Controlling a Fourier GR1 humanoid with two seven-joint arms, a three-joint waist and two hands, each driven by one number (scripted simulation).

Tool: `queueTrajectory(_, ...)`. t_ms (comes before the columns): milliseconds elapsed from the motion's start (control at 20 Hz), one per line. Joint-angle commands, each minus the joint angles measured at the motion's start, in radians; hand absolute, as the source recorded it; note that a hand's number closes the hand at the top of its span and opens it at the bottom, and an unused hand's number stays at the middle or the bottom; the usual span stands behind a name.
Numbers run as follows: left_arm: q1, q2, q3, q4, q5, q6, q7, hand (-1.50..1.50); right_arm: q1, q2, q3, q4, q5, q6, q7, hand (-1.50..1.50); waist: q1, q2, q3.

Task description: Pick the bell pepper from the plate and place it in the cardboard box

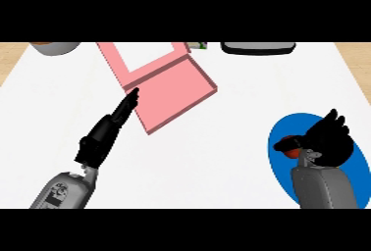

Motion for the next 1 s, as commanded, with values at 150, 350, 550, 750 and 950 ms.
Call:
queueTrajectory(150,-0.004,-0.023,0.009,0.005,-0.030,-0.011,-0.001,0.00,-0.065,0.024,-0.077,0.010,0.018,0.111,0.144,-1.50,-0.003,0.000,0.000)
queueTrajectory(350,-0.009,-0.006,0.038,-0.045,-0.015,-0.039,0.047,0.00,-0.066,0.039,-0.028,0.071,-0.005,0.063,0.172,-1.50,0.004,0.000,0.001)
queueTrajectory(550,0.002,-0.038,0.015,-0.065,-0.049,-0.023,0.064,0.00,0.013,0.040,-0.023,0.060,-0.016,0.035,0.144,-1.50,-0.001,-0.001,0.001)
queueTrajectory(750,-0.010,-0.004,0.083,-0.017,-0.022,-0.083,0.024,0.00,-0.009,0.040,-0.047,0.146,-0.041,-0.033,0.113,-1.50,0.001,0.001,0.001)
queueTrajectory(950,-0.003,-0.047,0.067,-0.002,-0.056,-0.076,0.017,0.00,-0.064,0.040,-0.078,0.116,-0.036,0.070,0.128,-1.50,-0.001,0.000,0.001)
